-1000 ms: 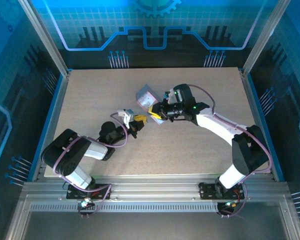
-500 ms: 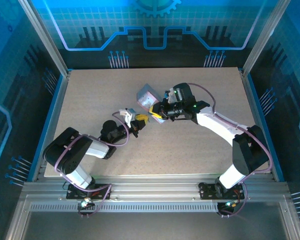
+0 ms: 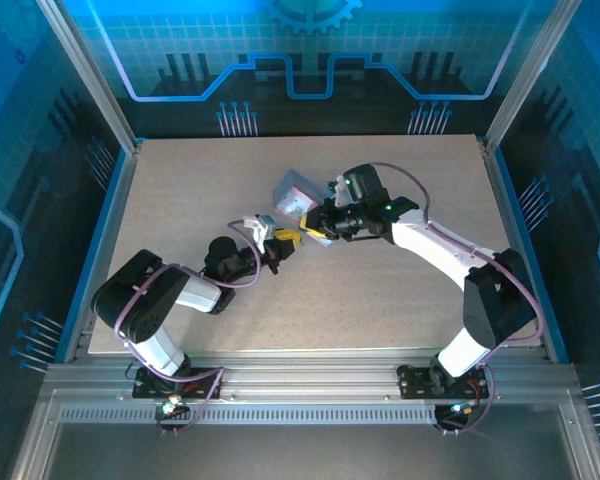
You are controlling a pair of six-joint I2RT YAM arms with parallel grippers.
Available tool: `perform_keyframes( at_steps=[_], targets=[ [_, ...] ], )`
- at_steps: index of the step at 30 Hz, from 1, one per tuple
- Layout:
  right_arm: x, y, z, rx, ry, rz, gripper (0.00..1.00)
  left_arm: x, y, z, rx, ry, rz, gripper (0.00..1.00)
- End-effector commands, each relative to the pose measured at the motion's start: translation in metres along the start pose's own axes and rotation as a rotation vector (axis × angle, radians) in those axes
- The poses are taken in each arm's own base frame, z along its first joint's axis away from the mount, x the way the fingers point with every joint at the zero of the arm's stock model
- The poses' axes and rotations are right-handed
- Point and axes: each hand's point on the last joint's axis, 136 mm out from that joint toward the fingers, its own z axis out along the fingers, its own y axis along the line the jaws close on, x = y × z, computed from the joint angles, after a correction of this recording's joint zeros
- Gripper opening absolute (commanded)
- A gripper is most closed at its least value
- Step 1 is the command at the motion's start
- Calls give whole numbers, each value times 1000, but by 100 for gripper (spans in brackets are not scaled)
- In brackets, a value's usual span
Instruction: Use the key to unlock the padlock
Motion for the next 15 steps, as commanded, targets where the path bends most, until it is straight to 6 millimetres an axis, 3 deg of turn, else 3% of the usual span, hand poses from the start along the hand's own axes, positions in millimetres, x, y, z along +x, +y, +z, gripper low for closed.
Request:
perform_keyframes(
  at_steps=[1, 15],
  targets=[
    [15, 10, 8, -27, 67, -75, 0, -14, -8, 11, 65, -36, -7, 0],
    [21, -59, 48, 102, 58, -42, 4, 72, 2, 2, -77, 136, -189, 0]
  ],
)
